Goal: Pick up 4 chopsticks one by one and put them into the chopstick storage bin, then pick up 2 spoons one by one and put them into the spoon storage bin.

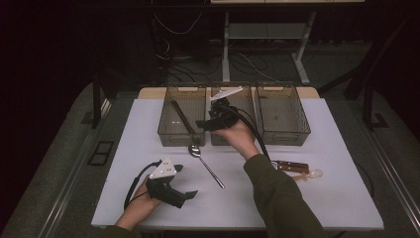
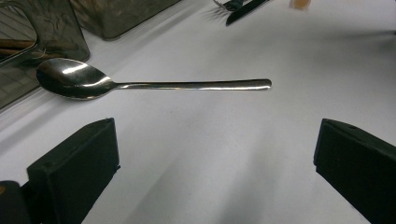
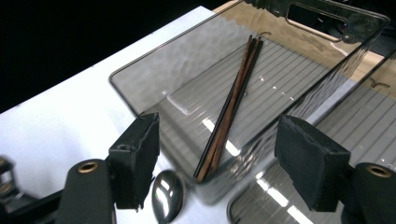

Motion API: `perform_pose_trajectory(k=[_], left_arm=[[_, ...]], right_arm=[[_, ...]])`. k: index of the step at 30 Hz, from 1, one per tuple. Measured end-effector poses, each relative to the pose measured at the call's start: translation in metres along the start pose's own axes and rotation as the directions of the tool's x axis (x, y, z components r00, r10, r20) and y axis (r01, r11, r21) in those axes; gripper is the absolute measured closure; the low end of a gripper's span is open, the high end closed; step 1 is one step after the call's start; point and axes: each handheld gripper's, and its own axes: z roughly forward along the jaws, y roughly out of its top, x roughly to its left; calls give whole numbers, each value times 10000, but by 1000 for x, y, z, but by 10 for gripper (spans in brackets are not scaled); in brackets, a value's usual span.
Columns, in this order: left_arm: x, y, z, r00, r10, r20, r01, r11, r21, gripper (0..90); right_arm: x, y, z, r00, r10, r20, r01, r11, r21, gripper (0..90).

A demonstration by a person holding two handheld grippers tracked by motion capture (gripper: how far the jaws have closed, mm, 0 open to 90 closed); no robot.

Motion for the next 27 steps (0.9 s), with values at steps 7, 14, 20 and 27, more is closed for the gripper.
perform_pose_trajectory(k=[7,14,20,27], left_arm=[[-1,0,0,9999,-16,-102,16,10000,55,0],[0,0,0,9999,-73,-144,74,10000,63,0],[0,0,-1,9998,-32,-171,34,10000,79,0],[0,0,0,9997,41,-232,-37,9999,159,0]], right_arm=[[0,-19,-21,9998,-115,-174,112,9998,-188,305],[-2,-35,-42,9991,-112,-411,97,9993,-371,300],[-4,-51,-59,9981,-189,-586,158,9985,-527,297],[-9,-75,-80,9986,-83,-513,58,9988,-478,307]])
